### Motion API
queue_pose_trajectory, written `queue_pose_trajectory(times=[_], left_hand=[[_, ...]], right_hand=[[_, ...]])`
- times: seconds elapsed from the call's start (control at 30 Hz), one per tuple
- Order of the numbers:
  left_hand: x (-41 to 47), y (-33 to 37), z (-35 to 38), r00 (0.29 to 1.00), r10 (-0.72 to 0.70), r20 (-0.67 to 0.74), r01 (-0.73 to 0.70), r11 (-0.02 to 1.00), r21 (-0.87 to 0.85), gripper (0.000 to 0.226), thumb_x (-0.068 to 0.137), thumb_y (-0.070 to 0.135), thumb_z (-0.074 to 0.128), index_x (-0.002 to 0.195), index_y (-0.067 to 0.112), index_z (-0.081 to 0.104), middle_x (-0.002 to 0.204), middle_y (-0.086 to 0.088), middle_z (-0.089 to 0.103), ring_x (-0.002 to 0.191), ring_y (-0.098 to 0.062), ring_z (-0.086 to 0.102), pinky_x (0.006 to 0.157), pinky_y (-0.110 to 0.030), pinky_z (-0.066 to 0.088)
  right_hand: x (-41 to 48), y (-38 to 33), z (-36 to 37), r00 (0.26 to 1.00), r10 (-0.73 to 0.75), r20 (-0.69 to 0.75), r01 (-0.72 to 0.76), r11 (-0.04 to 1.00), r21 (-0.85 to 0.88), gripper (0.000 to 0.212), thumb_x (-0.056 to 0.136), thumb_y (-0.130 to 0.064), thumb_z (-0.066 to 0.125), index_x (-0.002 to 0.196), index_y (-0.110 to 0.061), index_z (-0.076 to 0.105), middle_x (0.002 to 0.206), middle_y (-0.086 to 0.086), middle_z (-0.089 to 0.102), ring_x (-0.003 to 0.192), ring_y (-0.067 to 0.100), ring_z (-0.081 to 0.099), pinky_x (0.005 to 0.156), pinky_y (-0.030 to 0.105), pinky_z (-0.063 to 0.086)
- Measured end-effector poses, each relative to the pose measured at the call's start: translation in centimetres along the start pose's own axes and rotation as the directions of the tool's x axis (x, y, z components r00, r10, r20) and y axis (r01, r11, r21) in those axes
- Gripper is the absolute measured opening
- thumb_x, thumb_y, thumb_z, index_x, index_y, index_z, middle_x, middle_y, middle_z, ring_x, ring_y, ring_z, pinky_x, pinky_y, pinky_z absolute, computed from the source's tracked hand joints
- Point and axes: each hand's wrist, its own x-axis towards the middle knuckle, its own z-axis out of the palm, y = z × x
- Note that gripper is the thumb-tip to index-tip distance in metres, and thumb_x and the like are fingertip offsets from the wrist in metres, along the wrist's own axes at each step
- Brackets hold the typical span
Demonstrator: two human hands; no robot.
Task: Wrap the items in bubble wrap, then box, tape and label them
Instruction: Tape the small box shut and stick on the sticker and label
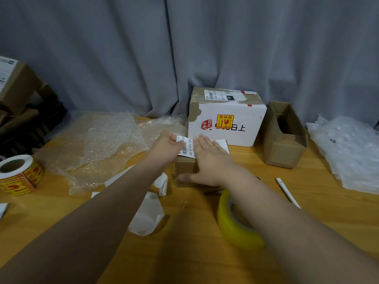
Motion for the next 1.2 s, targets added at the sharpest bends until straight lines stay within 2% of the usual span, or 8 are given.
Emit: queue_pose_trajectory(times=[0.2, 0.33, 0.47, 0.57, 0.63, 0.7, 0.8, 1.2], left_hand=[[0.5, -1.4, -0.4, 0.992, -0.058, 0.112, 0.08, 0.975, -0.206, 0.019, 0.099, 0.02, 0.04, 0.101, 0.003, 0.049, 0.066, -0.005, 0.052, 0.052, -0.012, 0.045, 0.047, -0.024, 0.038], [-0.5, -1.5, -1.3, 0.977, -0.104, 0.188, 0.181, 0.872, -0.455, 0.034, 0.102, 0.033, 0.033, 0.103, 0.004, 0.051, 0.085, -0.014, 0.058, 0.067, -0.015, 0.059, 0.049, -0.022, 0.048], [-1.5, -0.5, -1.5, 0.992, 0.116, -0.041, -0.109, 0.983, 0.148, 0.038, 0.101, 0.043, 0.029, 0.105, 0.01, 0.046, 0.093, -0.006, 0.052, 0.086, -0.019, 0.053, 0.065, -0.027, 0.04], [-1.9, 1.6, -0.1, 0.89, 0.456, 0.002, -0.417, 0.813, 0.407, 0.026, 0.102, 0.023, 0.034, 0.115, 0.012, 0.052, 0.114, -0.005, 0.05, 0.108, -0.02, 0.05, 0.089, -0.031, 0.039], [-1.7, 1.5, 1.7, 0.873, 0.407, 0.268, -0.487, 0.74, 0.463, 0.04, 0.103, 0.024, 0.027, 0.138, 0.01, 0.039, 0.141, -0.011, 0.042, 0.133, -0.024, 0.036, 0.109, -0.032, 0.024], [-1.5, 0.9, 2.6, 0.881, 0.28, 0.381, -0.464, 0.668, 0.582, 0.052, 0.104, 0.035, 0.019, 0.149, 0.011, 0.019, 0.157, -0.008, 0.019, 0.145, -0.021, 0.013, 0.117, -0.033, 0.007], [-1.4, 0.5, 2.4, 0.887, 0.224, 0.404, -0.456, 0.563, 0.689, 0.063, 0.1, 0.048, 0.017, 0.152, 0.014, 0.005, 0.159, -0.01, -0.001, 0.147, -0.021, -0.002, 0.118, -0.036, 0.001], [-2.9, 0.3, 1.0, 0.931, 0.141, 0.336, -0.361, 0.483, 0.798, 0.076, 0.095, 0.056, 0.033, 0.152, 0.02, -0.002, 0.159, -0.01, -0.007, 0.144, -0.032, 0.012, 0.114, -0.043, 0.022]], right_hand=[[0.9, -2.4, 0.0, 1.0, 0.01, 0.0, -0.01, 1.0, 0.011, 0.109, 0.081, -0.062, 0.058, 0.153, -0.014, -0.008, 0.161, 0.008, -0.01, 0.148, 0.028, -0.009, 0.117, 0.05, -0.006], [1.2, -5.2, 0.1, 0.999, -0.02, 0.047, 0.019, 0.999, 0.029, 0.112, 0.08, -0.057, 0.063, 0.152, -0.019, -0.013, 0.161, 0.003, -0.014, 0.147, 0.028, -0.015, 0.108, 0.07, -0.01], [0.7, -3.2, -1.2, 0.999, -0.032, 0.036, 0.016, 0.92, 0.392, 0.123, 0.077, -0.041, 0.073, 0.148, -0.017, -0.024, 0.158, 0.007, -0.024, 0.147, 0.026, -0.013, 0.118, 0.051, 0.0], [0.1, -0.1, -2.3, 0.999, -0.033, 0.009, 0.026, 0.916, 0.4, 0.097, 0.076, -0.032, 0.075, 0.149, -0.009, 0.017, 0.157, 0.013, 0.006, 0.137, 0.031, 0.03, 0.098, 0.024, 0.032], [-0.4, 1.5, -1.9, 0.999, -0.051, 0.003, 0.048, 0.969, 0.244, 0.086, 0.077, -0.032, 0.074, 0.147, -0.011, 0.028, 0.156, 0.012, 0.013, 0.131, 0.028, 0.039, 0.098, 0.025, 0.035], [-0.8, 2.6, -0.8, 0.999, -0.021, 0.034, 0.018, 0.996, 0.086, 0.1, 0.082, -0.039, 0.069, 0.154, -0.014, 0.004, 0.161, 0.006, -0.004, 0.147, 0.025, 0.012, 0.117, 0.038, 0.014], [-0.9, 3.5, -0.4, 0.998, 0.056, 0.04, -0.056, 0.998, -0.003, 0.106, 0.086, -0.047, 0.064, 0.152, -0.012, -0.012, 0.16, 0.006, -0.015, 0.148, 0.022, -0.009, 0.12, 0.044, -0.001], [-1.3, 2.8, 0.2, 0.972, 0.234, -0.014, -0.227, 0.954, 0.198, 0.113, 0.084, -0.041, 0.069, 0.15, -0.003, -0.015, 0.157, 0.019, -0.02, 0.147, 0.031, -0.01, 0.118, 0.04, 0.01]])
